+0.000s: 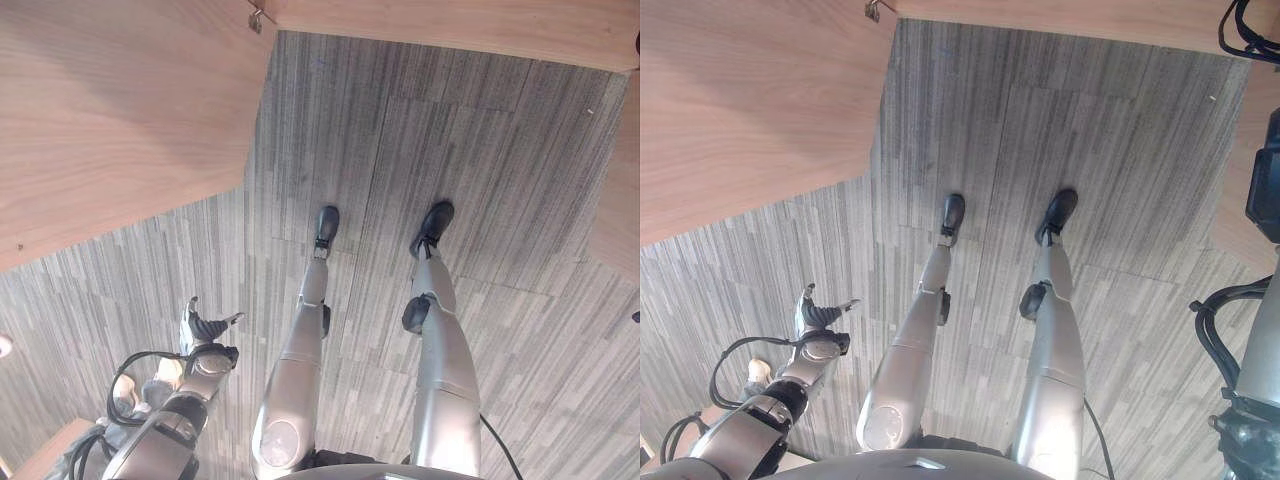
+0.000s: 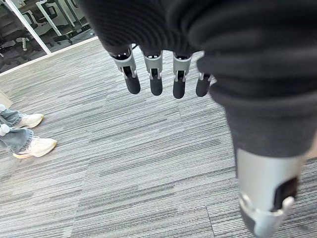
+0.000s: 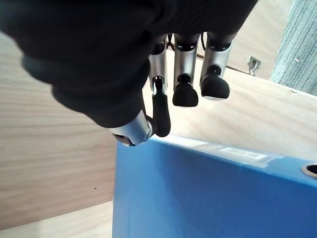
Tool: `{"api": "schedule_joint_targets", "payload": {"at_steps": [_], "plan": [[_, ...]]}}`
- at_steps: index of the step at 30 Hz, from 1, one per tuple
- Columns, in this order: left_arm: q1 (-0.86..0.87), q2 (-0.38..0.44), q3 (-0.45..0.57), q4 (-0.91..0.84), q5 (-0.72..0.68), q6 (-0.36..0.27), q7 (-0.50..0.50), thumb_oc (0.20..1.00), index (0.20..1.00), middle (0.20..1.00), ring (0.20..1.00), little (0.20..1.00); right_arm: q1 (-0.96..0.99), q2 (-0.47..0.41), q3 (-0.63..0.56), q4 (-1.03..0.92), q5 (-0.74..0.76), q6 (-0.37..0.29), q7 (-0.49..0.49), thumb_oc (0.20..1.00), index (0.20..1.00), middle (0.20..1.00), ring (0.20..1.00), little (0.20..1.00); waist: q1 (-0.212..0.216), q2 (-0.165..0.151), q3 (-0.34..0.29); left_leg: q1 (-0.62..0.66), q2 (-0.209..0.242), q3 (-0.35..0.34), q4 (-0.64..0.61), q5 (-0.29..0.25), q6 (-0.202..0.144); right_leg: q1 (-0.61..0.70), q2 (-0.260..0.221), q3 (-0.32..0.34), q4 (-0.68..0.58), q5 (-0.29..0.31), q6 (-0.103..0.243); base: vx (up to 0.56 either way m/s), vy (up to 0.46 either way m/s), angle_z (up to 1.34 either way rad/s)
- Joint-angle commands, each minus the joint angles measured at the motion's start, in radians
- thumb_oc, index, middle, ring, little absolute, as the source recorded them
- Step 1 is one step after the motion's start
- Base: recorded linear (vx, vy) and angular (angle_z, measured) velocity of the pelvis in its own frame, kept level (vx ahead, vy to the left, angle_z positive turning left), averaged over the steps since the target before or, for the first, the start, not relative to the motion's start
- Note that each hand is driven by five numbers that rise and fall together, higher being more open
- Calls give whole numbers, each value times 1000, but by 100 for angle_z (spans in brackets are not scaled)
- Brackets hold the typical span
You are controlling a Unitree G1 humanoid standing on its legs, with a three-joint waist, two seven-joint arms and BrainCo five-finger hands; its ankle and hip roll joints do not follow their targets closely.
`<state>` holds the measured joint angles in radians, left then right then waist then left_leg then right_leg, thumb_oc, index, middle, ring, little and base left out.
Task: Put the empty folder in the office cabinet
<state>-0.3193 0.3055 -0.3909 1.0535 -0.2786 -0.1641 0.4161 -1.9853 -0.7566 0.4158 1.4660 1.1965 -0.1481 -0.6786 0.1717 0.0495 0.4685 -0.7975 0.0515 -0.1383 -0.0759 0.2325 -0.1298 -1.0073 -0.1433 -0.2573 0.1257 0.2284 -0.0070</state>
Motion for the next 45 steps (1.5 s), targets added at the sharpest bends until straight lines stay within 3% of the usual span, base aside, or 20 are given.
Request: {"api": "schedule_joint_targets", "payload": {"at_steps": [1,10,20,29,39,41,45], "plan": [[14,87,19,21,-24,0,31,1000,1000,1000,1000,1000,-31,24,113,38,-32,-21,6,200,200,200,200,200,9,-8,-19,245,85,-25,-11,-224,-73,55,11,49,78,-278,146,0,0,0],[-24,82,13,68,-21,-2,21,1000,1000,1000,1000,1000,-44,175,181,-21,-36,-10,126,200,200,200,200,200,18,-21,-19,250,88,-19,-11,-218,-75,58,9,50,84,-275,142,0,0,0],[-80,72,0,109,-27,8,34,1000,1000,1000,1000,1000,-15,355,191,-123,-62,-81,126,200,200,200,200,200,18,-35,-19,249,97,-17,-11,-217,-84,53,14,51,89,-274,135,0,0,0],[-102,75,17,137,-39,18,33,1000,1000,1000,1000,1000,-7,421,220,-186,-72,-100,151,200,200,200,200,200,3,-64,-16,247,101,-12,-11,-219,-88,45,21,57,83,-264,136,-1,0,-1],[-101,63,7,132,-54,14,46,1000,1000,1000,1000,1000,-26,381,148,-113,-99,-136,64,200,200,200,200,200,-4,-49,-14,245,97,-6,-11,-225,-84,45,25,64,71,-261,143,0,1,0],[-78,64,13,120,-44,8,49,1000,1000,1000,1000,1000,-37,322,114,-77,-114,-120,32,200,200,200,200,200,6,-27,-18,240,94,-7,-11,-226,-82,37,20,63,77,-269,145,8,31,-1],[-68,72,18,103,-35,5,49,1000,1000,1000,1000,1000,-42,289,117,-66,-101,-91,54,200,200,200,200,200,15,-17,-18,232,97,-10,-11,-220,-83,23,15,64,92,-277,146,0,0,0]]}}
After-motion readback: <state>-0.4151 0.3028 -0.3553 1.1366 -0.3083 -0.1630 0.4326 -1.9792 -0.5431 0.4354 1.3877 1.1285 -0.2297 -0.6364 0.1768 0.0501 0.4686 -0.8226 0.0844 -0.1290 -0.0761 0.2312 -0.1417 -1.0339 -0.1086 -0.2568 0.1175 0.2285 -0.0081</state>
